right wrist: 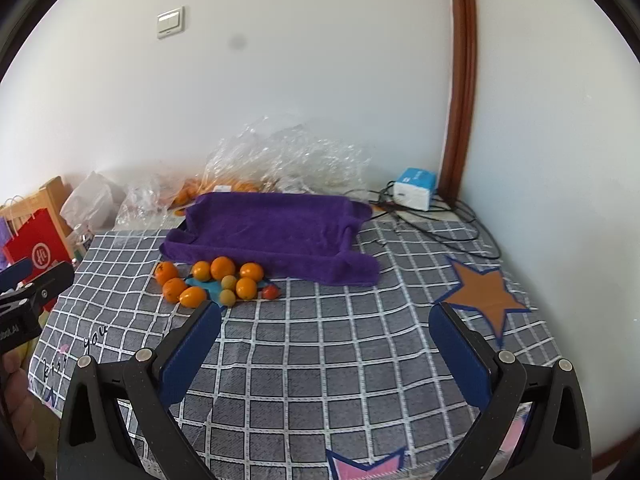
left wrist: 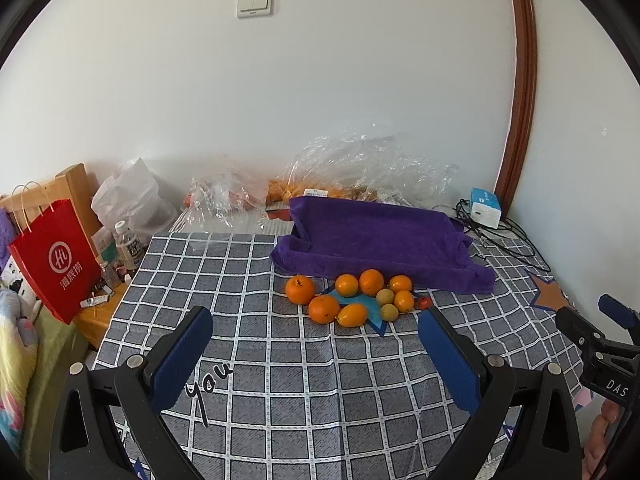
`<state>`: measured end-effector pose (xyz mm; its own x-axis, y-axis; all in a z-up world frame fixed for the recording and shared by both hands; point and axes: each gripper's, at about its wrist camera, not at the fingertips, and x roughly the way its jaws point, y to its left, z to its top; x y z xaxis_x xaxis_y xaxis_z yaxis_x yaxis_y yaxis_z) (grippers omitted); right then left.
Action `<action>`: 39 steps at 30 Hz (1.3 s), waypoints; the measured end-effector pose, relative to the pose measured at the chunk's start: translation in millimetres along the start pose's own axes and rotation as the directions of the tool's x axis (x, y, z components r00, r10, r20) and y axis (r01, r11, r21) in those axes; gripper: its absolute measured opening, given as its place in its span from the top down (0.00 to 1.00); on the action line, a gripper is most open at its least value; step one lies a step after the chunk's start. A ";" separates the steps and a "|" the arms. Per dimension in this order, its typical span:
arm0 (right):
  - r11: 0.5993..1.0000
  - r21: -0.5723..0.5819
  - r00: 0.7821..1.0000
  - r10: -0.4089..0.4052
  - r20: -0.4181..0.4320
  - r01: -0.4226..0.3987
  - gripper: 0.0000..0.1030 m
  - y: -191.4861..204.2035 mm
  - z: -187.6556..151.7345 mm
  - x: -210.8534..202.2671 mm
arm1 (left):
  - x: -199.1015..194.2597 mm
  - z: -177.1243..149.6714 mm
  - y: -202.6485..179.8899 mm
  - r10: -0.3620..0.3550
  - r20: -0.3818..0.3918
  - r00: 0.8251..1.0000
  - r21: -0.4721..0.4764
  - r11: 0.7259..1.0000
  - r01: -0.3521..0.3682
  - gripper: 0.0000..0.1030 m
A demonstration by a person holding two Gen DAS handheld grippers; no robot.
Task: Organize fruits
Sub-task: 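Move the right gripper to the small red fruit and close on it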
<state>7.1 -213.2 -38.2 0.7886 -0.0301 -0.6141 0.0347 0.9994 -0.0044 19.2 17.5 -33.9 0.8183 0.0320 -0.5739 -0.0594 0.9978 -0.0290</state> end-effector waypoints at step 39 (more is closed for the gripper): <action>0.976 -0.052 0.935 0.184 -0.305 -0.209 0.65 55.7 -13.8 242.9 | 161.0 -36.7 66.6 -0.043 -0.231 0.972 -0.119 0.993 0.016 0.25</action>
<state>192.2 -164.6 -198.5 0.5564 0.1612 -0.8151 -0.1633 0.9831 0.0829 126.0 87.0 -158.3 0.6656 -0.0253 -0.7459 -0.1141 0.9842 -0.1352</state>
